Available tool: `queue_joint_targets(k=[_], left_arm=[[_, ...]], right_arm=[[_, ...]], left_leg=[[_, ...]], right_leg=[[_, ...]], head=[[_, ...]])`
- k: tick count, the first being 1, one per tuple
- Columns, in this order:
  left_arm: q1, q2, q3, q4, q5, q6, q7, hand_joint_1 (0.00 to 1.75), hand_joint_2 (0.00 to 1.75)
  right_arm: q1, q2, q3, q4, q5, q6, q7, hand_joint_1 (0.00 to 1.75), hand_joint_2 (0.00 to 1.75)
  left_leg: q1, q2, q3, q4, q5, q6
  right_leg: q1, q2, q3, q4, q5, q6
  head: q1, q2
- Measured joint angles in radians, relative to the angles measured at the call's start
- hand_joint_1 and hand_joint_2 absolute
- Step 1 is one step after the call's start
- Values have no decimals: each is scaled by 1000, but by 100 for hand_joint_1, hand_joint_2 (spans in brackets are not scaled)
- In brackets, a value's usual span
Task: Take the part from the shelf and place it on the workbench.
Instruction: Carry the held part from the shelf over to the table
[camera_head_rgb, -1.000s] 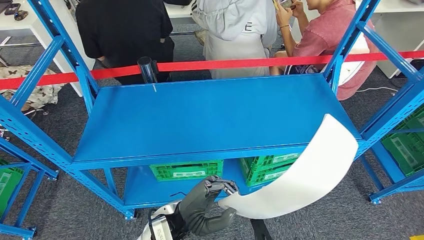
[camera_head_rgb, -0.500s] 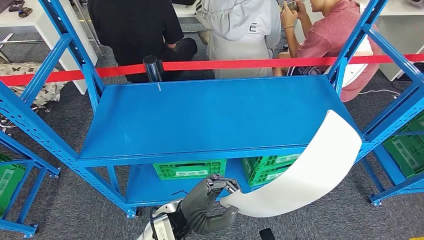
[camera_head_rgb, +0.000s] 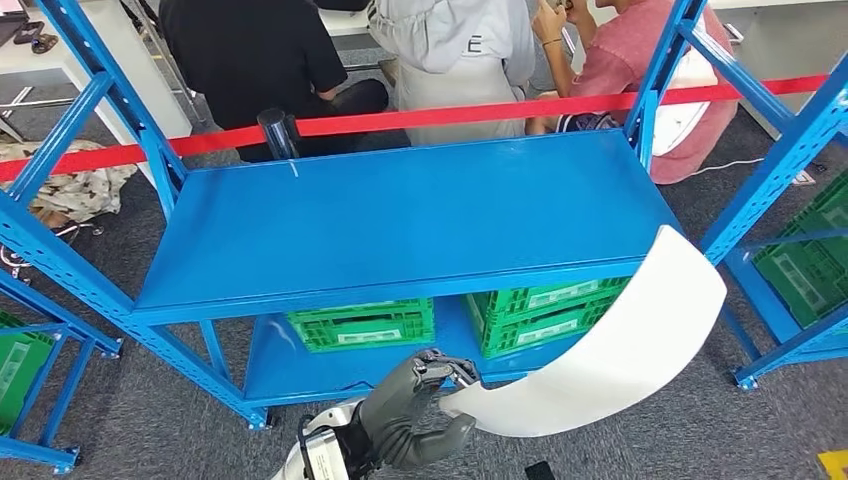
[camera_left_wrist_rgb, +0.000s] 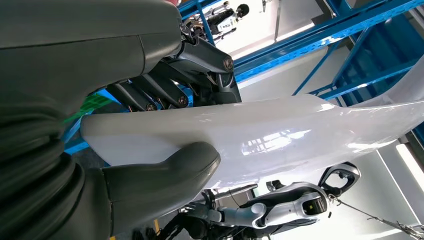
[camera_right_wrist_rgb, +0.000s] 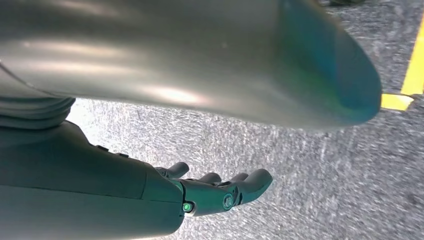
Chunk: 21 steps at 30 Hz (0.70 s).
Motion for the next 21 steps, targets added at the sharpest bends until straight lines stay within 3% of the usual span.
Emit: queue_joint_targets(k=[1,2,3,6,7,8,10,11,12,13,15,16,17,18,19,21], left_arm=[[0,0,0,1,0,-1,0,175,175],[0,0,0,2,0,-1,1,175,175],[0,0,0,2,0,-2,2,175,175],[-7,-5,-2,0,0,-3,3,175,175],[-11,-7,-4,0,0,-3,3,175,175],[-14,-9,-5,-1,0,-3,3,175,175],[-17,-11,-6,-1,0,-4,3,175,175],[-18,-13,-7,0,0,-4,3,175,175],[-18,-14,-7,0,0,-4,3,175,175],[-20,-16,-7,1,0,-4,3,175,175],[-21,-17,-8,4,0,-5,4,175,175],[-21,-18,-8,6,1,-6,4,175,175],[-21,-18,-8,8,2,-7,5,175,175],[-21,-18,-8,10,3,-8,6,175,175],[-21,-18,-8,10,4,-8,6,175,175],[-21,-19,-8,10,7,-9,6,175,175]], right_arm=[[0,0,0,0,1,0,0,0,0],[0,0,0,0,2,0,0,0,0],[0,0,0,0,3,0,0,0,0],[-1,3,0,0,3,-1,-1,0,0],[-1,4,0,0,3,-1,-2,0,0],[-2,5,0,0,3,-1,-3,0,0],[-2,6,0,1,3,0,-7,0,0],[-2,7,0,1,3,-1,-8,0,0],[-1,8,0,1,3,-1,-9,0,0],[-1,8,0,1,3,-1,-10,0,0],[-2,7,0,1,2,-2,-14,0,0],[-2,6,0,1,2,-3,-15,0,0],[-1,5,0,1,1,-4,-17,0,0],[-1,4,0,1,0,-6,-18,0,0],[-1,3,0,1,-1,-9,-19,0,0],[-3,2,0,1,-1,-14,-21,0,0]], left_leg=[[0,0,-9,50,-30,1],[-1,0,0,67,-42,4],[-2,0,30,44,-37,9],[-16,2,176,-157,3,36],[-22,3,201,-199,11,44],[-27,4,206,-216,15,52],[-32,4,198,-223,40,65],[-31,5,192,-230,58,71],[-28,6,184,-236,76,76],[-25,7,172,-242,95,79],[-23,10,143,-242,121,82],[-24,11,126,-241,133,81],[-24,11,109,-238,145,81],[-24,12,91,-234,156,79],[-23,12,74,-229,166,76],[-23,12,45,-215,181,68]], right_leg=[[2,-1,-13,0,10,-1],[5,-3,-27,1,20,-1],[7,-3,-39,1,31,-1],[10,-4,-61,-1,61,7],[8,-4,-62,-4,70,14],[5,-5,-59,-10,79,22],[-1,-6,-56,-27,98,41],[-2,-6,-58,-28,95,47],[-2,-5,-65,-14,71,52],[-1,-4,-76,20,27,55],[0,-3,-106,143,-84,61],[1,-3,-114,204,-118,64],[1,-3,-111,245,-129,66],[1,-3,-90,253,-119,66],[1,-3,-50,223,-98,66],[3,-3,61,92,-84,59]], head=[[-2,0],[-3,0],[-3,0],[-1,0],[0,0],[0,0],[-5,0],[-6,0],[-6,0],[-2,0],[8,0],[11,0],[13,0],[14,0],[16,0],[20,0]])
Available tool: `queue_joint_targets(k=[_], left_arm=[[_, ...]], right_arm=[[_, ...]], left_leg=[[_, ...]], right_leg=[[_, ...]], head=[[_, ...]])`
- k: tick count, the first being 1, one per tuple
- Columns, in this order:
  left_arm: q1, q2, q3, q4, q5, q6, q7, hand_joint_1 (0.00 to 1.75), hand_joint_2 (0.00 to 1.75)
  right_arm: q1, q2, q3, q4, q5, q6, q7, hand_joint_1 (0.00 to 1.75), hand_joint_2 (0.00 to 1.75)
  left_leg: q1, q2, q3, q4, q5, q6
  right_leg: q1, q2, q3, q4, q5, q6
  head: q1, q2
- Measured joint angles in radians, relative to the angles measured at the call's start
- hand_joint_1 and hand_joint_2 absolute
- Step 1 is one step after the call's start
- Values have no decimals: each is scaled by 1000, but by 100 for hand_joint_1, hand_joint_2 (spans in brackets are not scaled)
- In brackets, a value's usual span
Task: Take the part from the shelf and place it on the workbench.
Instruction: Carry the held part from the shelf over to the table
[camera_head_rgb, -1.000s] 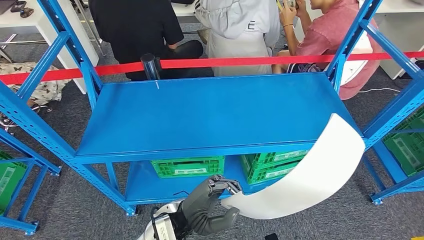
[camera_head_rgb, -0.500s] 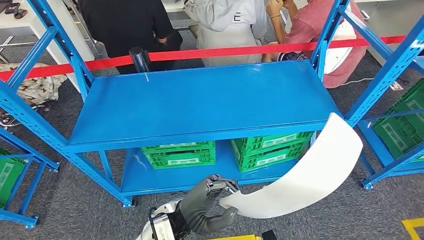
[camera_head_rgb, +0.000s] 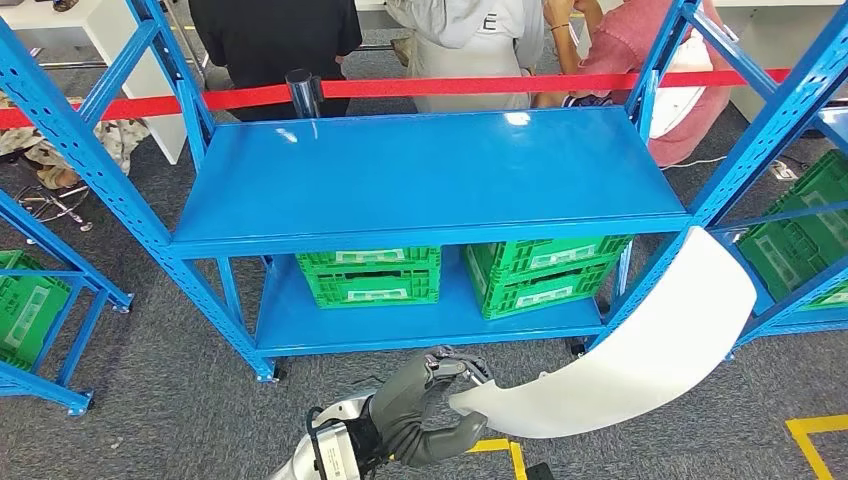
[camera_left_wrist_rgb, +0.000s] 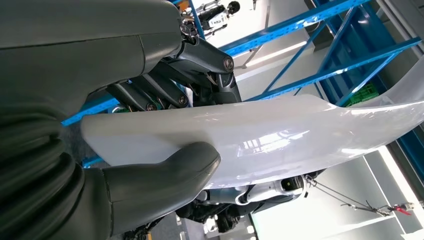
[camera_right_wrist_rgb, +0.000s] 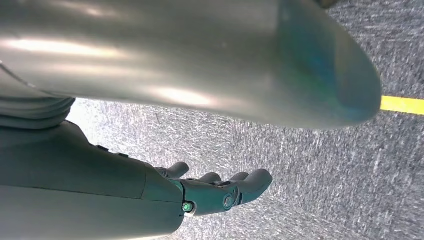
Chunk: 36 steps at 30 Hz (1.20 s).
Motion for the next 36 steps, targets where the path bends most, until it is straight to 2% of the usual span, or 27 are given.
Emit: queue_joint_targets(k=[2,3,5,6,7,8,10,11,12,13,14,16,17,18,20,21,22,23,25,26,27,28,29,31,32,34,36], left_arm=[[-2,-2,0,0,4,-1,0,175,175],[-2,-2,-1,0,6,-1,-1,175,175],[-3,-2,-1,0,9,-2,-2,175,175],[-3,-1,-1,0,11,-2,-2,175,175],[-3,0,-2,0,13,-2,-2,175,175],[-3,0,-2,0,15,-2,-3,175,175],[-2,0,-2,2,19,-2,-3,175,175],[-2,1,-2,3,22,-2,-3,175,175],[-2,1,-3,5,24,-1,-3,175,175],[-2,1,-4,7,27,-1,-3,175,175],[-3,1,-7,8,29,0,-3,175,175],[-6,1,-12,8,33,1,-4,175,175],[-7,1,-14,8,35,2,-5,175,175],[-9,1,-16,9,36,3,-6,175,175],[-10,0,-17,10,39,5,-8,175,175],[-10,-1,-17,11,41,5,-8,175,175],[-10,-2,-18,12,44,5,-9,175,175],[-11,-2,-19,13,48,4,-9,175,175],[-12,-3,-23,17,55,-1,-9,175,175],[-12,-2,-25,21,58,-5,-9,175,175],[-13,-2,-27,24,61,-8,-9,175,175],[-13,-2,-29,28,63,-10,-9,175,175],[-14,-2,-31,32,65,-12,-10,175,175],[-16,-3,-34,37,68,-13,-11,175,175],[-17,-3,-36,39,69,-13,-13,175,175],[-20,-2,-40,44,70,-13,-15,175,175],[-21,-2,-41,47,72,-13,-16,175,175]], right_arm=[[-1,-1,0,0,-1,-4,-1,0,0],[1,-1,0,0,-3,-6,-1,0,0],[5,-2,-1,0,-6,-7,0,0,0],[7,-3,-1,0,-8,-8,0,0,0],[9,-3,-1,0,-9,-8,1,0,0],[12,-3,-1,0,-10,-9,1,0,0],[21,-4,-1,0,-10,-10,3,0,0],[25,-5,-2,0,-10,-10,4,0,0],[28,-6,-2,0,-11,-10,4,0,0],[31,-6,-2,0,-11,-10,4,0,0],[33,-7,-2,0,-12,-10,4,0,0],[34,-7,-2,0,-12,-10,2,0,0],[35,-7,-3,0,-12,-11,-1,0,0],[35,-7,-3,0,-12,-12,-4,0,0],[36,-8,-7,0,-13,-15,-12,0,0],[36,-9,-10,0,-14,-19,-15,0,0],[36,-10,-13,0,-15,-22,-18,0,0],[36,-12,-17,0,-17,-26,-21,0,0],[37,-15,-23,0,-22,-33,-29,0,0],[37,-18,-26,0,-25,-37,-33,0,0],[37,-20,-30,0,-28,-40,-35,0,0],[38,-22,-35,0,-29,-42,-36,0,0],[38,-25,-39,0,-30,-43,-36,0,0],[37,-29,-44,0,-30,-43,-35,0,0],[37,-31,-45,0,-29,-42,-34,0,0],[38,-32,-46,0,-29,-42,-32,0,0],[38,-33,-48,1,-28,-42,-31,0,0]], left_leg=[[-1,-1,-13,10,12,-11],[-1,-1,-14,9,18,-17],[0,-3,-17,7,28,-30],[2,-4,-24,18,11,-37],[3,-5,-35,47,-23,-43],[6,-5,-50,97,-73,-49],[10,-5,-77,223,-163,-58],[11,-5,-78,267,-180,-61],[12,-5,-62,279,-175,-61],[13,-5,-28,252,-156,-60],[13,-5,25,191,-135,-58],[10,-6,126,51,-125,-48],[8,-7,151,8,-130,-40],[4,-7,157,-9,-135,-33],[2,-6,148,-15,-122,-14],[3,-5,143,-18,-113,-5],[4,-3,136,-21,-102,4],[6,-2,126,-23,-91,10],[3,-1,101,-21,-72,15],[2,0,88,-19,-63,16],[1,0,76,-17,-54,15],[0,0,64,-13,-47,14],[0,0,53,-8,-41,12],[0,1,36,2,-32,3],[-1,1,32,6,-28,-2],[-2,1,29,8,-19,-13],[-2,0,23,14,-21,-26]], right_leg=[[5,2,61,-90,-17,-16],[9,3,64,-104,-22,-26],[8,1,52,-108,-7,-43],[6,0,44,-112,5,-51],[4,-2,32,-115,18,-57],[4,-3,19,-116,30,-61],[4,-4,-9,-116,51,-62],[4,-5,-22,-116,61,-61],[4,-7,-35,-115,71,-59],[4,-8,-46,-114,80,-57],[4,-8,-55,-113,88,-54],[4,-7,-65,-113,104,-44],[4,-7,-65,-113,111,-38],[4,-7,-65,-115,119,-31],[1,-7,-64,-119,128,-15],[-1,-5,-68,-112,119,-9],[-2,-4,-78,-90,92,-4],[-2,-3,-95,-44,49,-1],[-1,-1,-135,82,-40,5],[-1,-1,-145,133,-62,6],[0,-1,-139,152,-61,6],[1,-1,-113,134,-43,5],[2,-1,-68,80,-19,2],[6,-1,25,-53,1,-7],[9,0,52,-96,0,-14],[14,1,58,-114,1,-28],[10,-1,49,-120,12,-43]], head=[[0,0],[0,0],[-2,0],[-5,0],[-8,0],[-12,0],[-19,0],[-21,0],[-21,0],[-22,0],[-22,0],[-22,0],[-22,0],[-21,0],[-20,0],[-19,0],[-17,0],[-13,0],[-6,0],[-5,0],[-4,0],[-3,0],[-2,0],[0,0],[1,0],[1,0],[0,0]])
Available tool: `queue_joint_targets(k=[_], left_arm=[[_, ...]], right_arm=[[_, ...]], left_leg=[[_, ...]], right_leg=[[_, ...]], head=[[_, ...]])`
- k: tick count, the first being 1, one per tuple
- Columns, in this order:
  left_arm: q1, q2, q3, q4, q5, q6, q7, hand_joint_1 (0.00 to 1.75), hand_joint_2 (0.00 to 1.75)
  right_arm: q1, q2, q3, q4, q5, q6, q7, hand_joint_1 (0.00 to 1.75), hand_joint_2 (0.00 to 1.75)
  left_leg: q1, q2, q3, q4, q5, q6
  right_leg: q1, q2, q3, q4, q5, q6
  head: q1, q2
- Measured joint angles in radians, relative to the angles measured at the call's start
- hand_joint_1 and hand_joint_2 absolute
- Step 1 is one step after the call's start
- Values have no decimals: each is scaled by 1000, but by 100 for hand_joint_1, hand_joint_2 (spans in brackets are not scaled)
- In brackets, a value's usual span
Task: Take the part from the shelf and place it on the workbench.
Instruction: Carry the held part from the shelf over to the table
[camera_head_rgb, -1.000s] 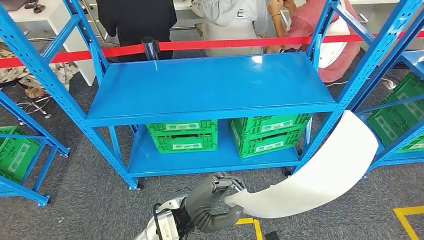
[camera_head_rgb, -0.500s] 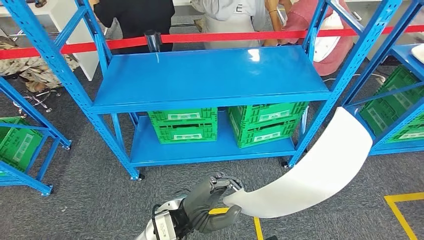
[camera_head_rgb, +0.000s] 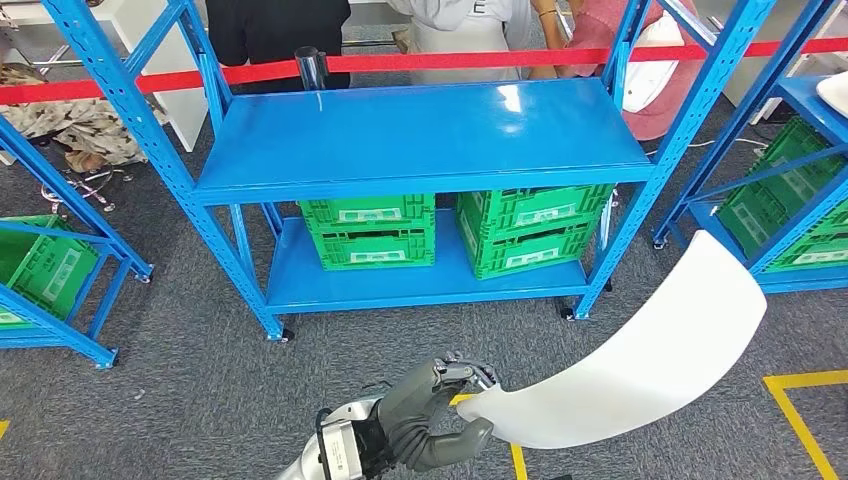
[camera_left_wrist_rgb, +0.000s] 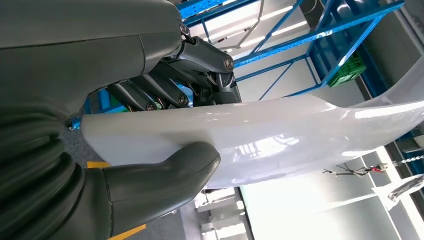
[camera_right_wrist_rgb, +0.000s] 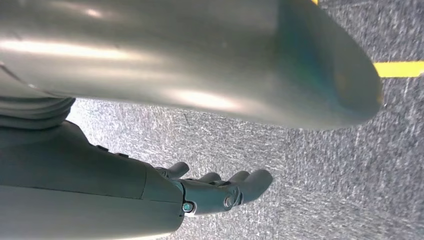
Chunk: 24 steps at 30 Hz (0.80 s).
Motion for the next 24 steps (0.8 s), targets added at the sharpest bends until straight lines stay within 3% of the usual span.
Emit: queue_joint_targets(k=[1,2,5,6,7,8,10,12,15,16,18,20,21,22,23,24], left_arm=[[0,0,0,2,1,0,0,175,175],[0,1,0,3,2,0,-1,175,175],[0,3,-1,11,5,2,-5,175,175],[0,3,-1,15,7,5,-7,175,175],[0,4,-1,19,9,8,-10,175,175],[0,4,-1,23,12,10,-12,175,175],[-1,3,-1,30,19,14,-15,175,175],[-3,2,-1,35,24,16,-17,175,175],[-3,0,-1,41,31,16,-17,175,175],[-3,-1,-1,41,32,16,-18,175,175],[-2,-1,-1,42,34,17,-18,175,175],[-2,-1,-1,42,34,19,-17,175,175],[-2,0,-1,43,34,19,-17,175,175],[-2,0,-1,44,33,21,-17,175,175],[-2,0,-1,44,30,24,-17,175,175],[-1,1,-1,44,27,27,-17,175,175]], right_arm=[[0,-1,-1,0,0,0,0,0,0],[-1,-1,-2,1,0,0,0,0,0],[1,-2,-3,1,2,10,0,0,0],[1,-2,-3,1,3,16,0,0,0],[1,-1,-3,1,6,21,-1,0,0],[1,0,-3,1,9,26,-1,0,0],[0,3,-3,1,20,31,1,0,0],[-1,6,-1,1,38,36,8,0,0],[-1,6,5,3,55,38,27,0,0],[0,5,6,3,53,37,28,0,0],[1,1,5,4,43,34,21,0,0],[1,-3,4,4,35,31,15,0,0],[1,-6,3,4,31,30,14,0,0],[1,-7,2,4,28,30,11,0,0],[1,-8,0,4,27,34,6,0,0],[-1,-9,-1,4,30,38,2,0,0]], left_leg=[[1,-1,-7,14,-16,-6],[3,-3,-22,52,-52,-12],[9,-4,-76,236,-179,-24],[10,-4,-76,268,-188,-26],[12,-4,-59,268,-177,-26],[13,-4,-25,233,-153,-25],[13,-4,77,93,-117,-19],[8,-6,139,-9,-115,-8],[2,-6,131,-32,-105,17],[3,-5,125,-34,-96,26],[6,-2,106,-40,-74,41],[3,-1,82,-39,-54,48],[2,0,70,-38,-45,49],[1,0,58,-36,-36,48],[1,0,46,-33,-28,47],[0,0,35,-29,-21,44]], right_leg=[[-3,-1,-6,-2,8,-7],[-5,-3,-16,-4,17,-12],[-5,-4,-53,-4,45,-17],[-5,-5,-66,-3,54,-16],[-5,-6,-78,-3,63,-15],[-5,-6,-89,-2,72,-13],[-5,-6,-104,0,87,-5],[-4,-5,-109,0,102,8],[-8,-6,-112,-5,120,31],[-10,-5,-117,3,110,37],[-11,-3,-146,78,37,44],[-10,-1,-186,207,-52,49],[-9,-1,-195,256,-70,50],[-8,-1,-187,274,-67,50],[-7,-1,-160,254,-47,47],[-5,-1,-114,198,-23,43]], head=[[-3,0],[-6,0],[-16,0],[-18,0],[-19,0],[-19,0],[-21,0],[-20,0],[-18,0],[-17,0],[-10,0],[-3,0],[-2,0],[-1,0],[0,0],[1,0]])
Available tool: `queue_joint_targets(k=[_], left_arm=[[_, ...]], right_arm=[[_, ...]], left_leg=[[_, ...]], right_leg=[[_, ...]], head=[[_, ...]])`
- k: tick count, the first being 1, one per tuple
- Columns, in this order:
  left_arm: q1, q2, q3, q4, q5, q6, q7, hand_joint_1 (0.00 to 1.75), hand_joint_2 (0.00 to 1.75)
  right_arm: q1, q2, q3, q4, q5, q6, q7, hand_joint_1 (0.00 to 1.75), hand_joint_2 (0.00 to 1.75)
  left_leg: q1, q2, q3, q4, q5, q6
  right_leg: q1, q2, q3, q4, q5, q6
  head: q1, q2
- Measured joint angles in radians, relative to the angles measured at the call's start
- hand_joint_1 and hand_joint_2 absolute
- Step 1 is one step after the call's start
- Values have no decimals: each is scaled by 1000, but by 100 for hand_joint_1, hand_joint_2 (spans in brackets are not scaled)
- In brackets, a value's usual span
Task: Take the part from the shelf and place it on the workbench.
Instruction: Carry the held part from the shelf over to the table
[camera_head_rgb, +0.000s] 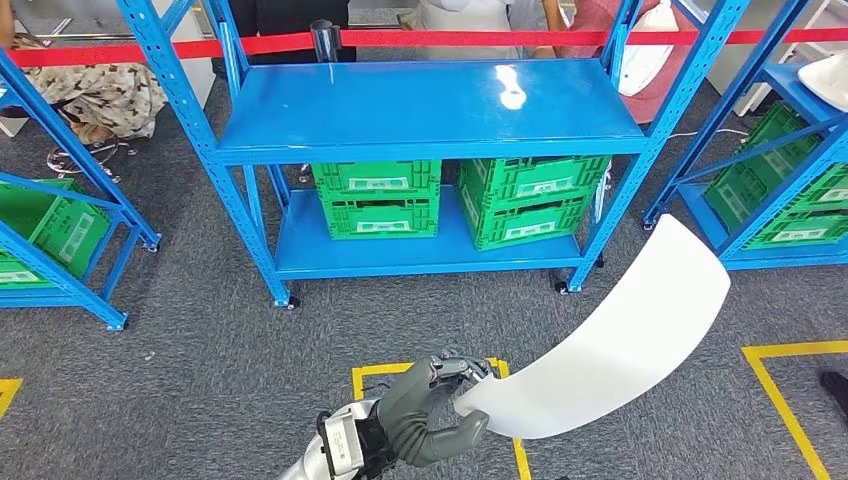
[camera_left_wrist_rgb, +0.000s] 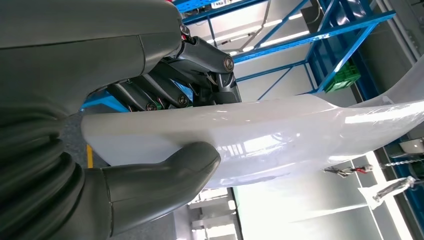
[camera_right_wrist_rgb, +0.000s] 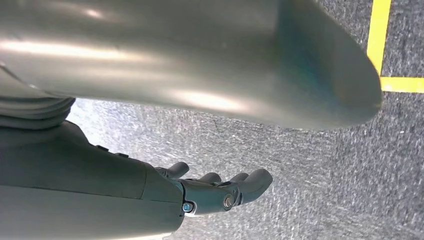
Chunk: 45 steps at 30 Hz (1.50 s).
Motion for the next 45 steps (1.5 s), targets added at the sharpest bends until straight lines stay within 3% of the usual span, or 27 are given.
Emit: queue_joint_targets(k=[2,4,7,9,11,12,13,14,15,17,19,22,24,26,27,28,29,30,32,33,34,37,39,42,43,44,45], left_arm=[[0,0,0,-1,-6,9,0,175,175],[0,0,0,-2,-9,14,0,175,175],[0,2,0,-4,-12,17,0,175,175],[0,4,0,-5,-14,17,1,175,175],[3,6,0,-6,-15,18,2,175,175],[6,8,0,-6,-16,18,2,175,175],[8,10,0,-7,-16,18,3,175,175],[10,11,0,-8,-16,18,3,175,175],[10,12,0,-10,-17,18,4,175,175],[11,12,0,-16,-18,18,4,175,175],[12,12,0,-22,-19,18,5,175,175],[13,13,0,-29,-20,19,6,175,175],[14,12,0,-32,-20,18,6,175,175],[14,12,0,-33,-20,16,8,175,175],[14,12,0,-33,-20,13,8,175,175],[14,12,0,-33,-19,10,9,175,175],[15,12,0,-33,-19,7,11,175,175],[15,12,-1,-34,-18,4,12,175,175],[15,12,-1,-35,-14,-4,15,175,175],[14,12,-1,-35,-12,-7,16,175,175],[14,12,-2,-36,-10,-11,16,175,175],[13,13,-3,-35,-5,-20,16,175,175],[13,15,-4,-33,-3,-23,14,175,175],[18,21,-4,-25,-3,-13,7,175,175],[21,23,-4,-22,-3,-7,4,175,175],[23,25,-4,-18,-3,-1,3,175,175],[25,26,-4,-14,-3,6,1,175,175]], right_arm=[[-8,1,-1,0,11,7,-6,0,0],[-16,4,-1,0,19,9,-4,0,0],[-23,13,-1,0,22,10,-5,0,0],[-28,19,-1,0,23,10,-7,0,0],[-32,21,-1,0,22,10,-5,0,0],[-32,22,-1,0,22,10,-4,0,0],[-32,22,-1,0,22,10,-2,0,0],[-32,23,-1,0,22,10,0,0,0],[-32,23,-1,0,22,10,0,0,0],[-32,23,-1,0,23,10,0,0,0],[-32,23,-1,0,23,10,1,0,0],[-33,24,-1,0,23,8,4,0,0],[-32,24,-1,0,22,6,3,0,0],[-33,24,-1,0,22,3,3,0,0],[-33,24,-1,0,22,2,2,0,0],[-33,24,-2,0,22,1,1,0,0],[-34,24,-2,0,22,-1,0,0,0],[-34,24,-2,0,22,-3,-2,0,0],[-37,23,-3,0,23,-9,-7,0,0],[-38,23,-4,0,23,-12,-10,0,0],[-39,23,-4,0,25,-15,-13,0,0],[-39,20,-5,0,31,-18,-19,0,0],[-39,17,-6,0,37,-16,-17,0,0],[-39,15,-6,0,47,-1,-2,0,0],[-39,14,-6,0,50,6,5,0,0],[-39,14,-6,0,52,13,11,0,0],[-39,13,-6,0,56,20,15,0,0]], left_leg=[[-1,0,-17,9,11,-8],[-3,2,-24,14,21,-18],[-3,1,-32,20,22,-37],[0,-3,-58,83,-40,-51],[6,-5,-96,205,-128,-61],[8,-4,-106,256,-152,-64],[10,-4,-101,279,-155,-66],[12,-4,-79,265,-141,-67],[13,-4,-38,216,-116,-66],[12,-5,61,75,-88,-59],[8,-7,104,-3,-86,-47],[4,-7,89,-13,-71,-21],[7,-5,74,-18,-50,-5],[6,-4,53,-16,-32,2],[4,-4,41,-13,-24,3],[3,-4,28,-10,-16,2],[3,-4,16,-5,-10,1],[3,-4,4,0,-4,-2],[2,-4,-14,12,4,-9],[1,-3,-19,16,7,-14],[0,-3,-23,20,11,-19],[0,-4,-30,22,22,-38],[2,-6,-49,63,-22,-50],[7,-6,-103,239,-149,-64],[8,-6,-107,280,-164,-66],[8,-6,-95,287,-158,-66],[8,-6,-64,256,-137,-64]], right_leg=[[6,0,100,-141,16,-14],[13,0,140,-211,8,-27],[9,-4,127,-218,27,-47],[4,-7,109,-223,48,-59],[4,-8,85,-222,66,-63],[4,-8,72,-221,75,-62],[4,-9,60,-220,84,-60],[4,-9,48,-219,93,-58],[4,-10,38,-218,101,-56],[4,-9,23,-215,115,-48],[4,-9,18,-215,128,-35],[0,-8,12,-214,136,-13],[-2,-5,-11,-159,76,-3],[-2,-3,-51,-36,-19,3],[-2,-3,-66,23,-48,6],[-2,-3,-67,56,-56,7],[-2,-3,-49,53,-45,6],[-2,-3,-11,11,-23,4],[1,-2,86,-124,6,-4],[3,-1,117,-172,12,-10],[6,0,131,-198,10,-17],[6,1,120,-208,21,-39],[1,-1,104,-212,39,-53],[2,-3,70,-211,65,-60],[2,-3,58,-211,74,-60],[2,-4,47,-210,82,-59],[2,-4,37,-209,90,-57]], head=[[3,0],[4,0],[2,0],[-5,0],[-13,0],[-16,0],[-17,0],[-18,0],[-19,0],[-20,0],[-19,0],[-19,0],[-16,0],[-11,0],[-9,0],[-9,0],[-8,0],[-7,0],[-5,0],[-5,0],[-5,0],[-7,0],[-12,0],[-22,0],[-23,0],[-23,0],[-23,0]])
